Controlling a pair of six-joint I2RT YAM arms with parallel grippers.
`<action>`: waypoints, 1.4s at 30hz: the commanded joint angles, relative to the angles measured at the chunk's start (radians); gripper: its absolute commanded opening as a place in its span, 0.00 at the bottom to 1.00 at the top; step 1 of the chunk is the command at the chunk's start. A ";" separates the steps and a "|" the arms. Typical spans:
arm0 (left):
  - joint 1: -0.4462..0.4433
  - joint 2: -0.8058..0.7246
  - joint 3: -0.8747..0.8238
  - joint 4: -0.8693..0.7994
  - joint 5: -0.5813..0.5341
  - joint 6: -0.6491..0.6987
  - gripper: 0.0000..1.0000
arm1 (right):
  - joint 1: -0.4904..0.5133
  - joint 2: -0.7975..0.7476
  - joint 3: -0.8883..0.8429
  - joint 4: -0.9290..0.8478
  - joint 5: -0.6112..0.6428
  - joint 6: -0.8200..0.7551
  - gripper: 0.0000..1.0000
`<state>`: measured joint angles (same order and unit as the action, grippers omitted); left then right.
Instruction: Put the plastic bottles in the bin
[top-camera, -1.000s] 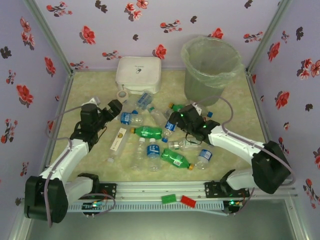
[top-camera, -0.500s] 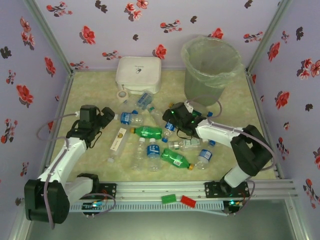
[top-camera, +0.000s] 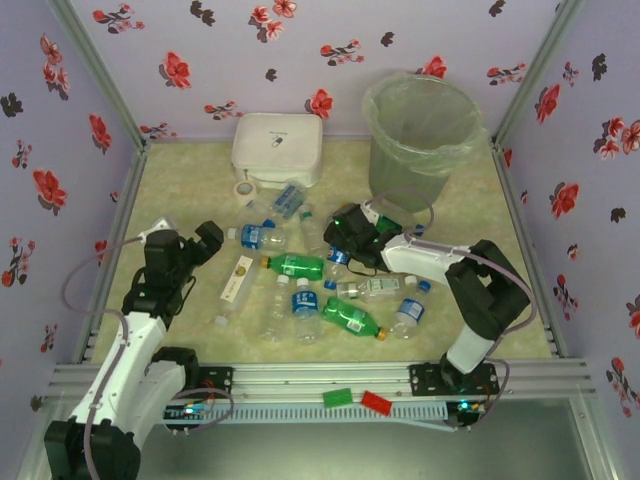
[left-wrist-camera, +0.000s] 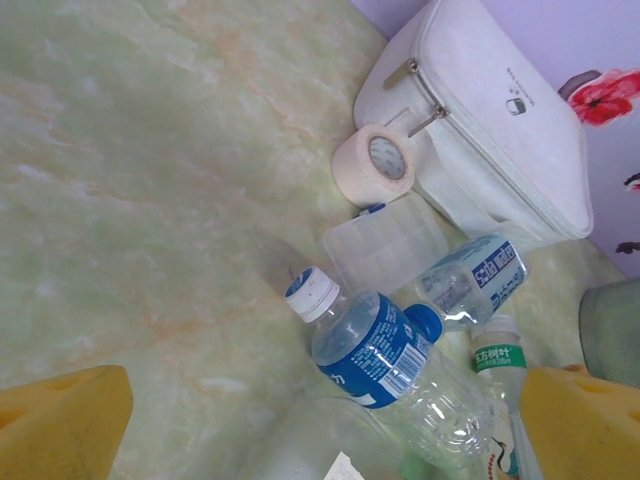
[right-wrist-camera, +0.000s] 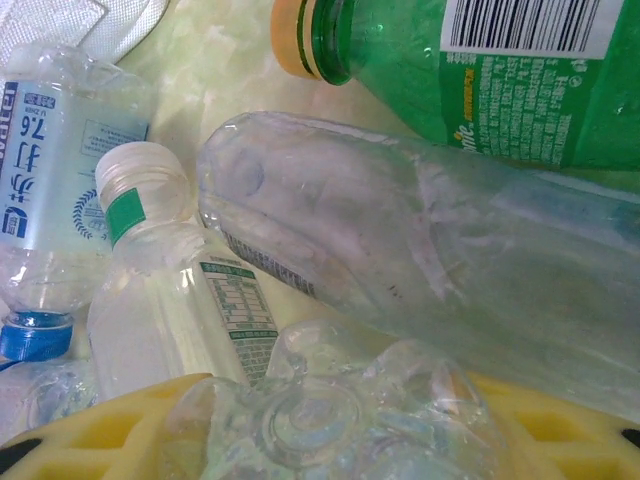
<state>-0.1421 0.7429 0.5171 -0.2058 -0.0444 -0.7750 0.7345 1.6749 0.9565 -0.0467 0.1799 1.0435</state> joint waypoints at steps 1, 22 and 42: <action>0.010 -0.023 -0.020 0.070 0.011 0.008 1.00 | 0.009 -0.075 0.022 -0.027 0.025 -0.052 0.48; 0.012 0.096 -0.014 0.163 0.167 -0.033 1.00 | -0.303 -0.292 0.674 -0.291 0.041 -0.697 0.42; 0.012 0.027 0.012 -0.030 0.183 0.084 1.00 | -0.535 0.259 1.000 -0.252 0.057 -0.731 0.46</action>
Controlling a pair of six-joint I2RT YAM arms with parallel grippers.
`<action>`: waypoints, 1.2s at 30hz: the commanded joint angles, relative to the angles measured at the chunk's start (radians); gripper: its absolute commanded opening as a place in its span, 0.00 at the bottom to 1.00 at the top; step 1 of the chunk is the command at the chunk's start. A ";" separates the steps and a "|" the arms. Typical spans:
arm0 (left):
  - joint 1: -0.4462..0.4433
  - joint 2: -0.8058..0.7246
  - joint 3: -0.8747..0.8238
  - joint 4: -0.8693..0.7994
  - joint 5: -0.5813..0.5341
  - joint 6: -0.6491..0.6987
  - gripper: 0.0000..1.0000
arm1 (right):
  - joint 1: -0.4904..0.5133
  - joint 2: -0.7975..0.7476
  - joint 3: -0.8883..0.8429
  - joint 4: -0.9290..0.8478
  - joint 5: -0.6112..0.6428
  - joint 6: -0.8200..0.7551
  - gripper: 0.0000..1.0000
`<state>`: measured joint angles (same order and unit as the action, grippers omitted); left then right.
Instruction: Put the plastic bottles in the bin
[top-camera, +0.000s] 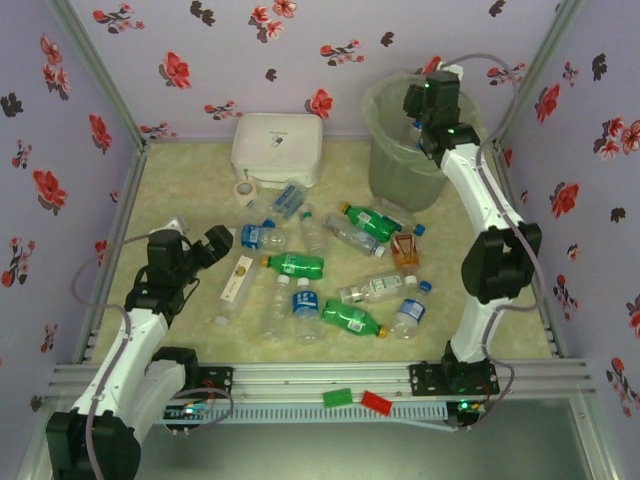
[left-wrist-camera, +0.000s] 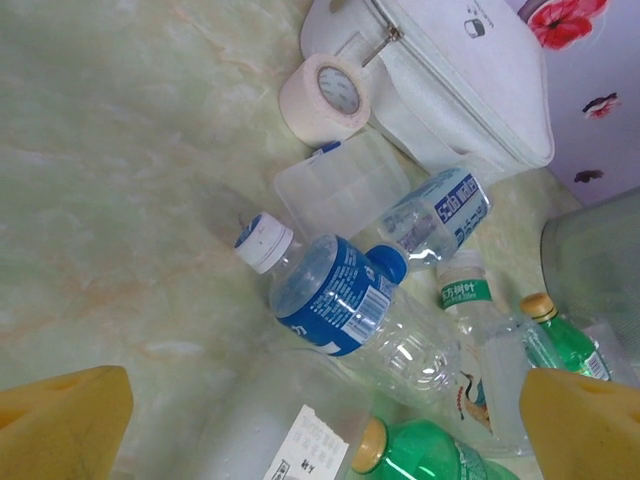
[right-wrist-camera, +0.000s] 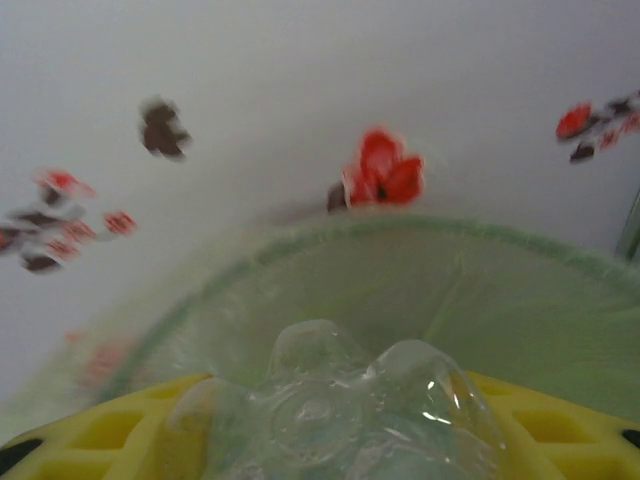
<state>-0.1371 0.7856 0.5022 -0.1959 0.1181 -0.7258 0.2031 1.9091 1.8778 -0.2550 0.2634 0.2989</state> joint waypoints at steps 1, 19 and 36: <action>0.007 -0.016 0.030 -0.048 0.020 0.039 1.00 | -0.005 0.043 0.100 -0.068 -0.029 0.018 0.47; 0.007 -0.004 0.052 -0.076 -0.012 0.047 1.00 | -0.003 -0.075 0.179 -0.230 0.003 0.086 1.00; -0.040 0.053 0.076 -0.230 0.038 0.156 1.00 | 0.292 -0.701 -0.533 -0.136 -0.054 0.155 1.00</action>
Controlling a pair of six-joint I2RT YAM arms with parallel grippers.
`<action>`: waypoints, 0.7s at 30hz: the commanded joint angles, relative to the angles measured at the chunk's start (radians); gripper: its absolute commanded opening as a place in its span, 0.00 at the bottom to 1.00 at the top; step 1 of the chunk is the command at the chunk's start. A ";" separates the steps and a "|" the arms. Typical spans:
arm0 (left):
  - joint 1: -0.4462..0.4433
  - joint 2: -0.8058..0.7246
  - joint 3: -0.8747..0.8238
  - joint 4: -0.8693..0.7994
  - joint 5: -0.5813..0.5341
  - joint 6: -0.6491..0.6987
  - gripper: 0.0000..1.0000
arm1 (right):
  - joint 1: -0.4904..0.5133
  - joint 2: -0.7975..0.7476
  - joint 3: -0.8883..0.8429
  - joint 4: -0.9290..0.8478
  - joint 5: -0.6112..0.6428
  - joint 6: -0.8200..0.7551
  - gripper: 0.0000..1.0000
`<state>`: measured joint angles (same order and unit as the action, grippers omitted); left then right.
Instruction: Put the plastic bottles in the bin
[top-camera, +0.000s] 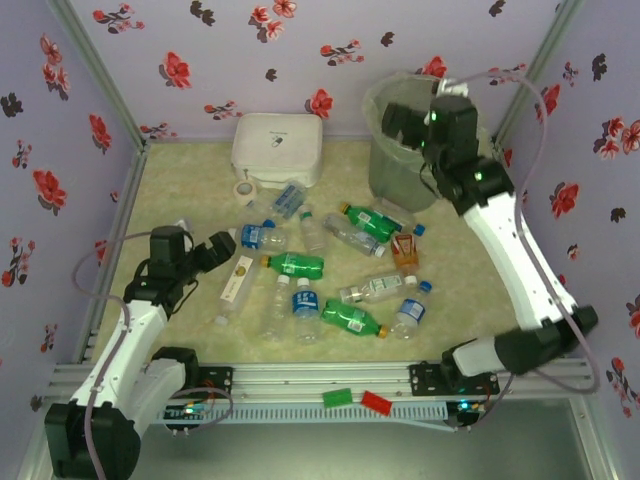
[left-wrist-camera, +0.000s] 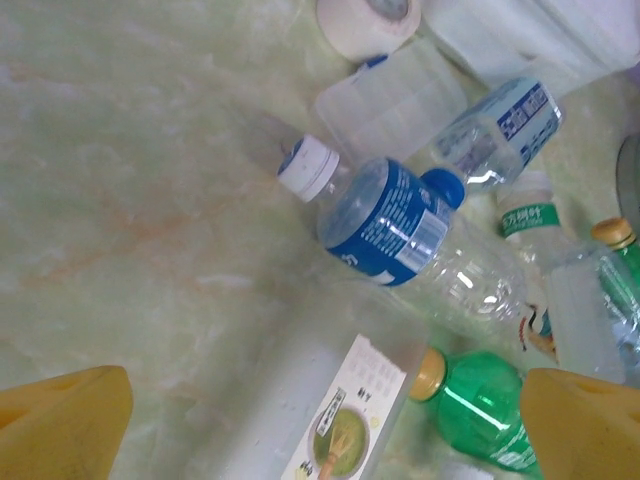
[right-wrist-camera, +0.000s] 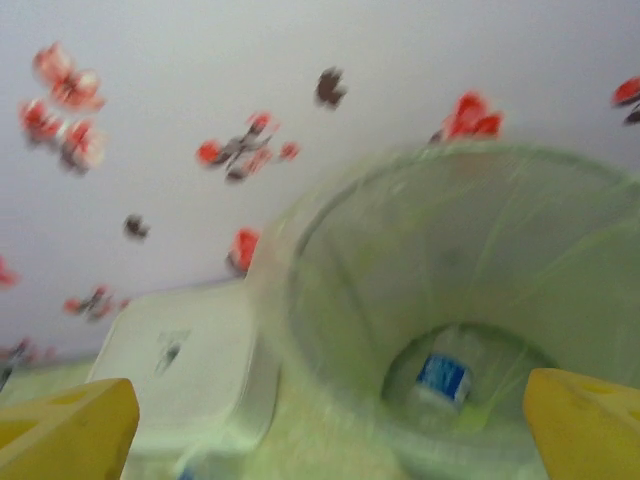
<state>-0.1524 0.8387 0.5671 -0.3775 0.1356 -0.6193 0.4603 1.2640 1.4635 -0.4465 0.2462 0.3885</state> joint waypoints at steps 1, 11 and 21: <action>-0.036 0.002 0.008 -0.047 0.019 0.051 1.00 | 0.053 -0.081 -0.166 0.056 -0.033 0.090 1.00; -0.160 0.064 -0.034 -0.121 -0.002 0.052 1.00 | 0.225 -0.191 -0.654 0.290 0.011 0.381 1.00; -0.255 0.143 -0.064 -0.148 -0.193 0.048 0.98 | 0.318 0.032 -0.657 0.399 0.000 0.420 1.00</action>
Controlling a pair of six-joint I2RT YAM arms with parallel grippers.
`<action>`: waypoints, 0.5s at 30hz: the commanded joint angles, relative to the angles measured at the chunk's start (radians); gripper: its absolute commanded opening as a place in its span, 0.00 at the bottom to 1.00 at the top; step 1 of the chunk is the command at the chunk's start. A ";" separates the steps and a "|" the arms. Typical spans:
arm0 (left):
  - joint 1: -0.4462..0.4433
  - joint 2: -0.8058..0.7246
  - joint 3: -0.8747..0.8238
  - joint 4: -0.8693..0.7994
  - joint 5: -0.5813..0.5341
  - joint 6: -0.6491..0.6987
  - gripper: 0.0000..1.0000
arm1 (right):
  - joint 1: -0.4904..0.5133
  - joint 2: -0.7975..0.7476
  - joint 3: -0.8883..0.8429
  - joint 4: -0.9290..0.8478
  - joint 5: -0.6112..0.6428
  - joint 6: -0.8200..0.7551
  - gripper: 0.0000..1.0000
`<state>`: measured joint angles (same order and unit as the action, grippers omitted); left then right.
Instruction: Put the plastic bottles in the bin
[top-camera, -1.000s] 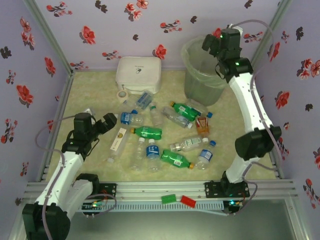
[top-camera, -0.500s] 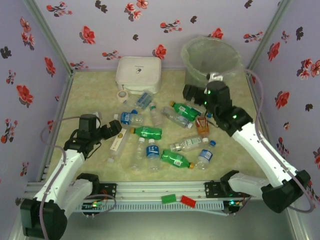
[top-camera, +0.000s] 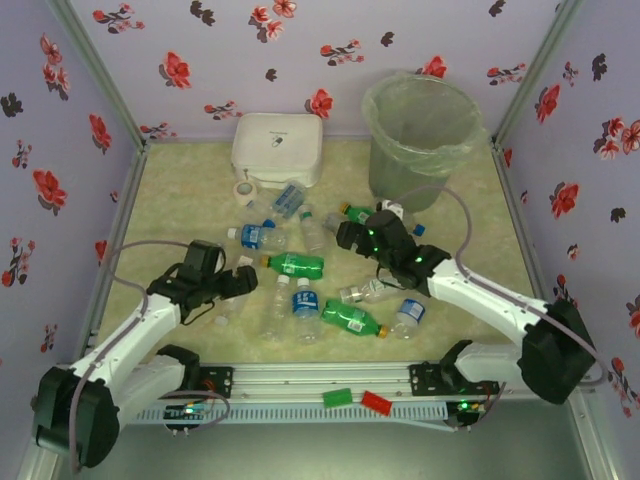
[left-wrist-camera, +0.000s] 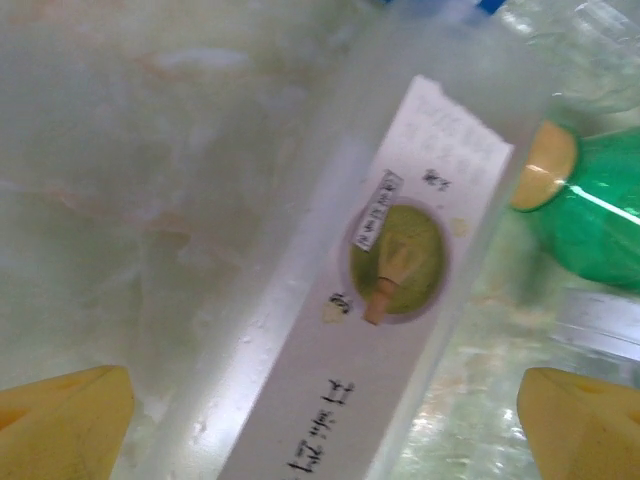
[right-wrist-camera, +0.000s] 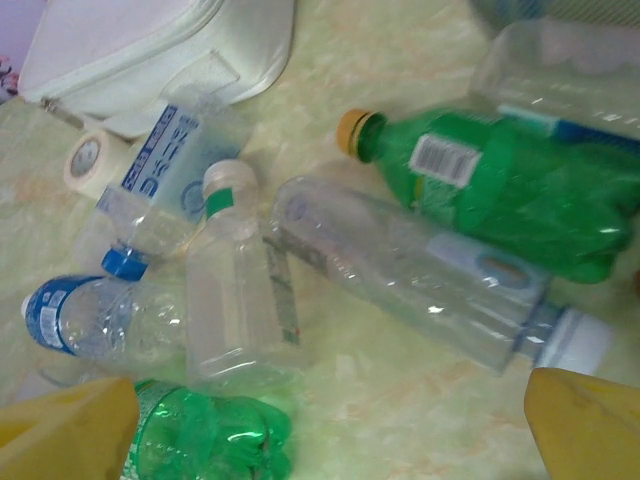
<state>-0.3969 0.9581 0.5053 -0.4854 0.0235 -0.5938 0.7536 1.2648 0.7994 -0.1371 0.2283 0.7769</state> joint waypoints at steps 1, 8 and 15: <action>-0.013 0.032 -0.001 -0.040 -0.086 0.024 0.97 | 0.033 0.046 0.010 0.104 0.026 0.024 1.00; -0.037 0.120 -0.007 0.004 -0.091 0.025 0.92 | 0.064 0.116 0.038 0.155 0.054 -0.017 1.00; -0.050 0.183 -0.002 0.030 -0.108 0.029 0.79 | 0.067 0.175 0.136 0.001 0.047 -0.052 1.00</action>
<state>-0.4389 1.1328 0.5053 -0.4686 -0.0528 -0.5789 0.8120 1.4242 0.8787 -0.0666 0.2466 0.7574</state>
